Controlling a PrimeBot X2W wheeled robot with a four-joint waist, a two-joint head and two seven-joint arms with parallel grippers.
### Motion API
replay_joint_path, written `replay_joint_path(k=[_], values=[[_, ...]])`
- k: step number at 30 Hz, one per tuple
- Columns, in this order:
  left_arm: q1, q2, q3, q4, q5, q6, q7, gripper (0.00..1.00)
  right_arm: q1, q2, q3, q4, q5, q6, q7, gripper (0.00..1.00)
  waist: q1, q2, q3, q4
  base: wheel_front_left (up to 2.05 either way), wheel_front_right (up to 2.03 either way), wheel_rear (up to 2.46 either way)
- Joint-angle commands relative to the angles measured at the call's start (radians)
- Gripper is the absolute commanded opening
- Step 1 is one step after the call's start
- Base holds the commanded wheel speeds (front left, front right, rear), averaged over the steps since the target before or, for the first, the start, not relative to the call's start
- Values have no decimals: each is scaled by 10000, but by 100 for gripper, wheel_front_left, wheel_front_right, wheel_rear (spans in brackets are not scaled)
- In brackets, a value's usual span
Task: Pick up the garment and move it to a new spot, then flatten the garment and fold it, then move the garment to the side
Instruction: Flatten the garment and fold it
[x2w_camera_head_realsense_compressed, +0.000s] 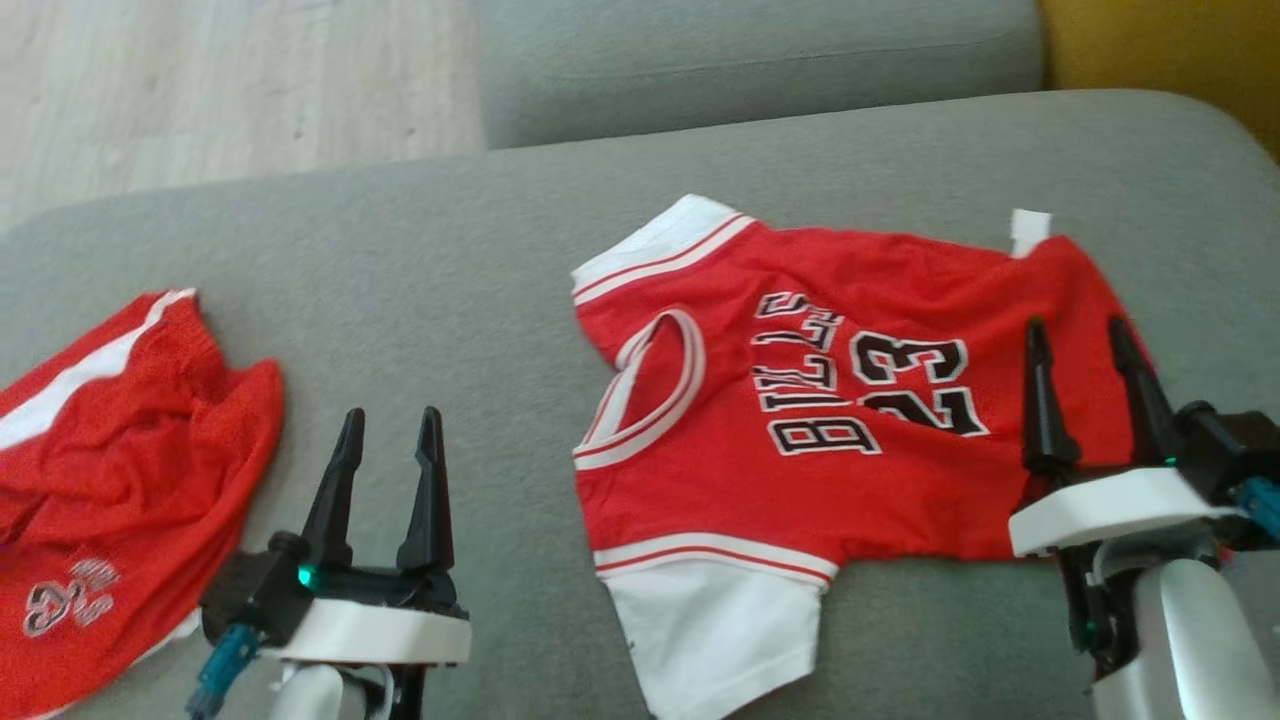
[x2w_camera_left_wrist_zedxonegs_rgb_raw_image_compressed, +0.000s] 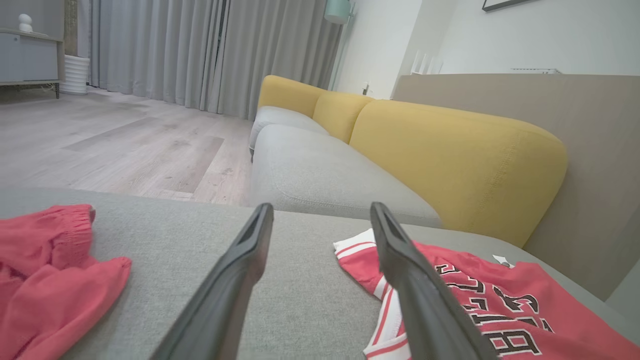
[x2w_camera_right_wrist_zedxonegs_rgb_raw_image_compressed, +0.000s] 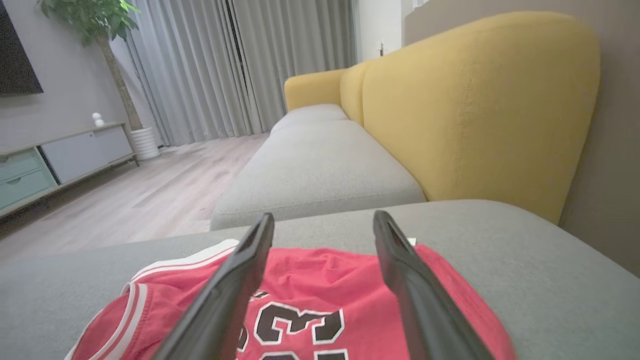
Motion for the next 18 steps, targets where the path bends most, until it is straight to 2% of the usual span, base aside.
replay_joint_path(k=[1,6,10,18], values=[[-442,6,205,-343,-29,-52,-93,100,-277,-80,317,-257,-18,-7,-112,100,0,0,194,311,0,0,0],[-671,5,59,-368,-67,-53,-93,100,-1085,-80,624,-11,-239,-7,288,100,0,0,692,1064,0,0,0],[-974,5,-275,-337,-199,-54,-93,100,-2225,-80,885,652,-477,-7,1337,100,0,0,1173,1740,0,0,0],[-1528,5,-1106,-243,-648,-20,-93,100,-4828,-116,1041,3602,-1161,-7,3685,100,0,0,1878,3070,0,0,0]])
